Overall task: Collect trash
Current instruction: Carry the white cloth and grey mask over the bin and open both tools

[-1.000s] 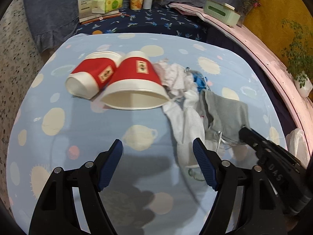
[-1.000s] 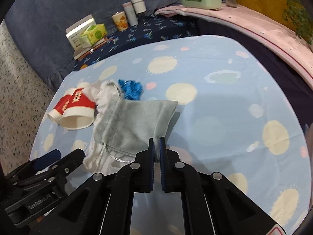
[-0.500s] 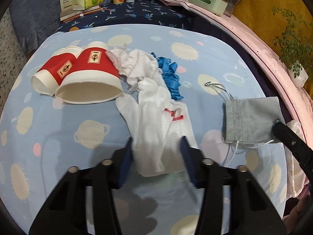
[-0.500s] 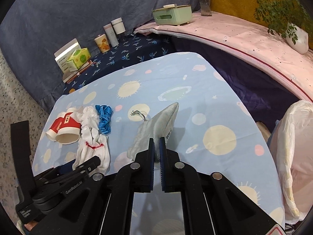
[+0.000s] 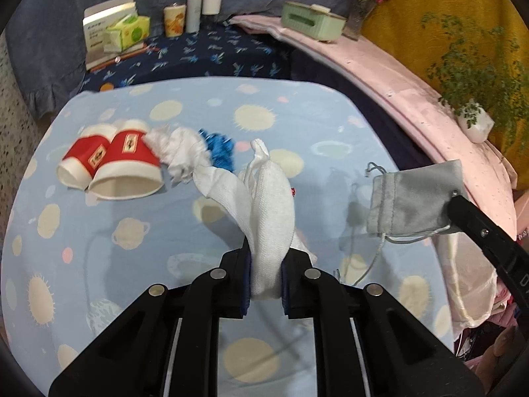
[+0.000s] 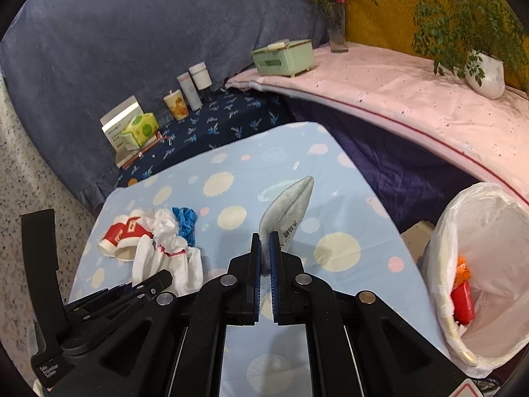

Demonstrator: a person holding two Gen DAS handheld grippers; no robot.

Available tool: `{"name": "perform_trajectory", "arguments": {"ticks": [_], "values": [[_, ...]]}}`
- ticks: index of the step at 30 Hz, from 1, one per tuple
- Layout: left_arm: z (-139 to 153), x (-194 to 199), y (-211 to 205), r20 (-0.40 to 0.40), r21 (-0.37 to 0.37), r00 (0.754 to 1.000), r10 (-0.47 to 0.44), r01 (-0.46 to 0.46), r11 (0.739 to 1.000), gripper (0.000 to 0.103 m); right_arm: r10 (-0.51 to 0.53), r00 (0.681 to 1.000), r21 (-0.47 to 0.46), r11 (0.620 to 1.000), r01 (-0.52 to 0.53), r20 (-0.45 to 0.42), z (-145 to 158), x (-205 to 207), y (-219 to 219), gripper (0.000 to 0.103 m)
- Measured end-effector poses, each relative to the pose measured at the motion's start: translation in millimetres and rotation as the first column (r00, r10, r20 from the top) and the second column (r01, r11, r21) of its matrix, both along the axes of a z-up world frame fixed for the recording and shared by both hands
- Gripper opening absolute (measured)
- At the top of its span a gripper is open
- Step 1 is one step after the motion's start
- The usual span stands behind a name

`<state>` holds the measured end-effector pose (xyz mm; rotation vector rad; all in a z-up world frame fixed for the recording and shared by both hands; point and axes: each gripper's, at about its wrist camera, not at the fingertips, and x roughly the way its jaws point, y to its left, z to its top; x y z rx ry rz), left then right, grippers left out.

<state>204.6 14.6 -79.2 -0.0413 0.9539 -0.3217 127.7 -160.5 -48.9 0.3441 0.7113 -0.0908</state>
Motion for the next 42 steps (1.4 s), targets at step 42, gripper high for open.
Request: {"name": "perform_trajectory", "arguments": {"ticks": [42], "values": [[65,-120,-258,0.127,0.076,0.862,-0.491,0.485,0.871,0.014,-0.396,0.912,0.082,0.918,0.388,0.107,26,-157,-202,0.005]]}}
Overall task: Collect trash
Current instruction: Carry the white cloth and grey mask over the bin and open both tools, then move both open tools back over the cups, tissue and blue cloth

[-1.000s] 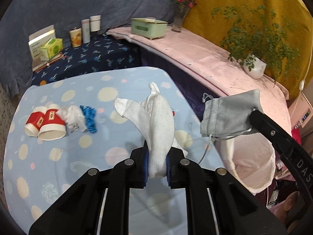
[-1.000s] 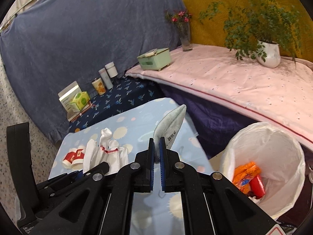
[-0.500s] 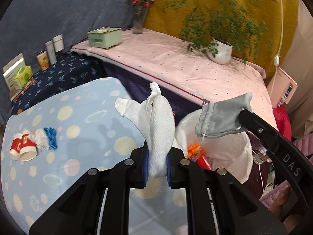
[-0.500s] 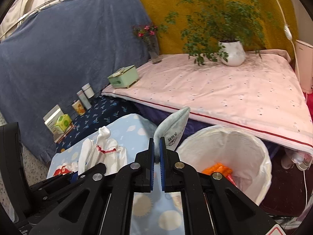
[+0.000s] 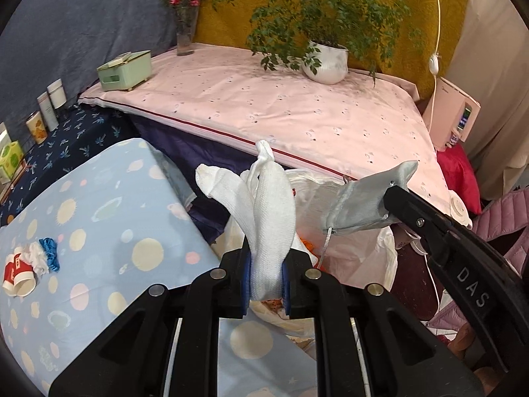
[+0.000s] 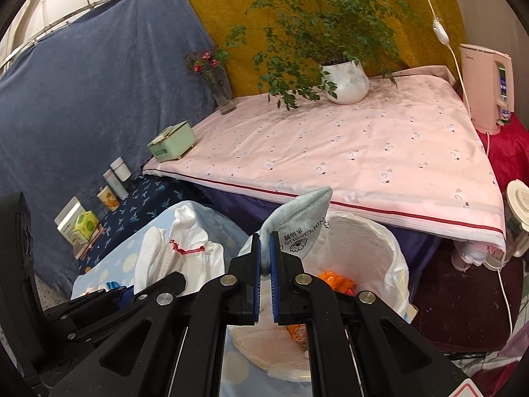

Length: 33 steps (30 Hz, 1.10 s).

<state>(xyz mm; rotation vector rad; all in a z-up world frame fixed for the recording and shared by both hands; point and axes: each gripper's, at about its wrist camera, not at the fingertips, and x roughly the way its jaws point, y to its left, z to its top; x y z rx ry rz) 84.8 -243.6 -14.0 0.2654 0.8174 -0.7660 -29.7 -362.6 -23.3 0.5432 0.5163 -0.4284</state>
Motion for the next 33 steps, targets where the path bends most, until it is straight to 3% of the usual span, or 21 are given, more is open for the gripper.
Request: {"name": "perform_trajectory", "arguments": {"ticks": [6,8,9,10,24,33], "values": [[-5,-5,-15,-0.004,0.014,1.0,-0.02,0.02,1.0,0.016,-0.021,1.0,0.016,1.0,0.021,-0.004,-6,-6,-11,0.006],[-6,-6,-16,-0.007,0.018,1.0,-0.015,0.015,1.0,0.026,-0.02,1.0,0.023,1.0,0.02,-0.004,-9,-6,-13,0.007],[-6,-6,-16,-0.004,0.017,1.0,-0.006,0.006,1.0,0.041,-0.024,1.0,0.022,0.999,0.024,-0.005,-9,-6,-13,0.011],[-6,-5,-15,0.001,0.014,1.0,0.002,-0.002,1.0,0.049,-0.03,1.0,0.021,0.999,0.03,-0.005,-9,-6,-14,0.012],[-7,0,-4,0.003,0.015,0.999,0.033,-0.033,0.999,0.051,-0.026,1.0,0.011,1.0,0.026,-0.003,-8,-2,-9,0.023],[-6,7,15,-0.007,0.002,0.997,0.07,-0.07,0.998,0.051,0.005,1.0,-0.008,1.0,-0.005,-0.014,-4,7,7,0.024]]}}
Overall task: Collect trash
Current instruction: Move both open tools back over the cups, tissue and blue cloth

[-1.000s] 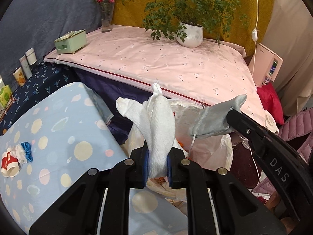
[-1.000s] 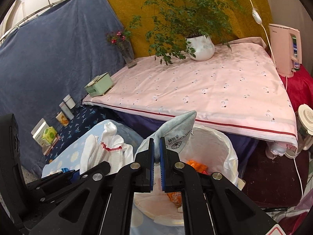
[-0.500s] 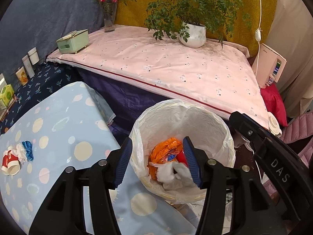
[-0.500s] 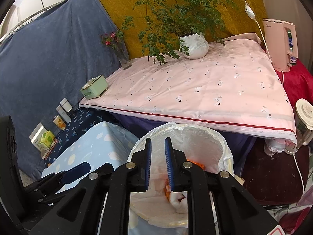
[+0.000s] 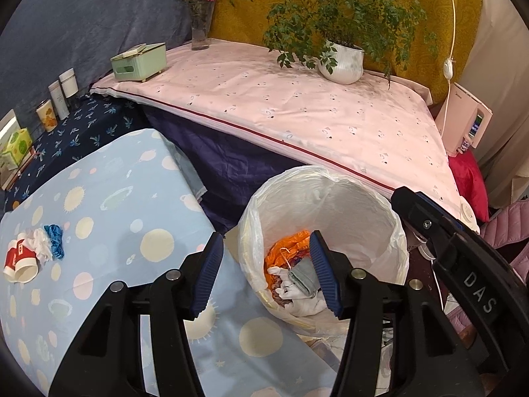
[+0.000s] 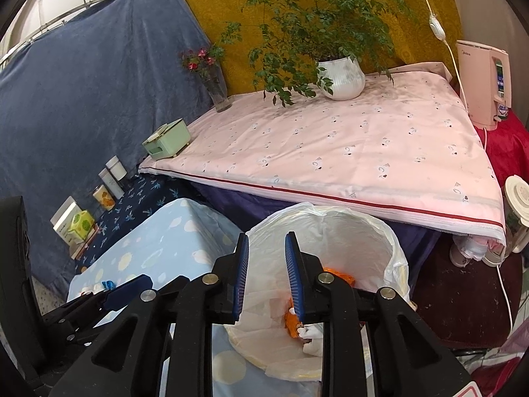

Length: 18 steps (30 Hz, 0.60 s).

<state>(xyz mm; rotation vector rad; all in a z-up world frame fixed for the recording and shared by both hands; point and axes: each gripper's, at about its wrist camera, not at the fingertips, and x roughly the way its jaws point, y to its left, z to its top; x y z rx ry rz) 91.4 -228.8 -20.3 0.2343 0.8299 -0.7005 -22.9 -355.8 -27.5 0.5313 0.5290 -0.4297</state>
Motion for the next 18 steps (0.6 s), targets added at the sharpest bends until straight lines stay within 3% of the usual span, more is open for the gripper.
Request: {"name": "perform_trajectory", "arguments": {"ticks": [18], "values": [[-4,36,72,-0.036,-0.035,0.988,0.15,-0.152,0.988,0.052,0.132,0.991,-0.048,0.99,-0.133,-0.028,8,42,62,0.024]]}}
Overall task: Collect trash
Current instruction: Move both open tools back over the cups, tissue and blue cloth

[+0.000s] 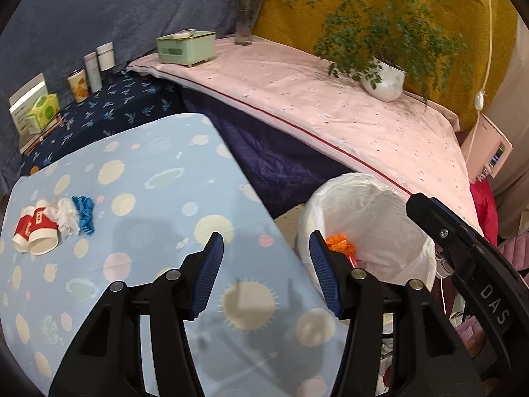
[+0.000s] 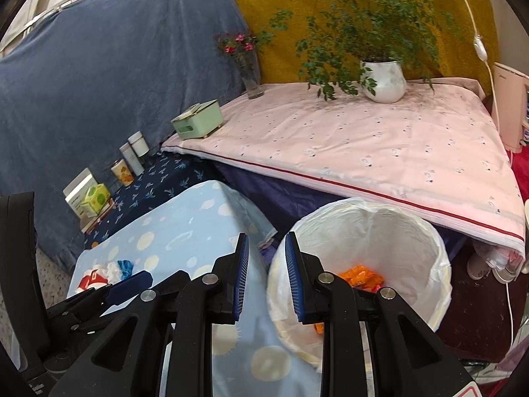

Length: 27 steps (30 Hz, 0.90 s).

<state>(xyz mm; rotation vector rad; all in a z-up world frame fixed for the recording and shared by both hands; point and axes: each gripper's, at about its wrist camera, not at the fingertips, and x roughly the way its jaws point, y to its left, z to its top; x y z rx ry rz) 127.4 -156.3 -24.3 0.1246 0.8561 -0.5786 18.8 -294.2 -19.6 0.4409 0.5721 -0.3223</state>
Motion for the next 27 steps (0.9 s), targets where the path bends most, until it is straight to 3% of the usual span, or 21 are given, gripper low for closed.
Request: {"name": "perform_trajectory", "arguments": {"ticks": [14,27], "values": [[-15,41,91,-0.043,-0.017,0.983,0.178,-0.178,0.984,0.052,0.155,0.987,-0.01,0.988,-0.155,-0.052,-11,53,73,0.024],[-34,78,188,-0.075,-0.014,0.938,0.337,-0.339,0.941,0.052,0.311,0.944,-0.013,0.949,-0.314,-0.112,-27,107,155,0.024]]}}
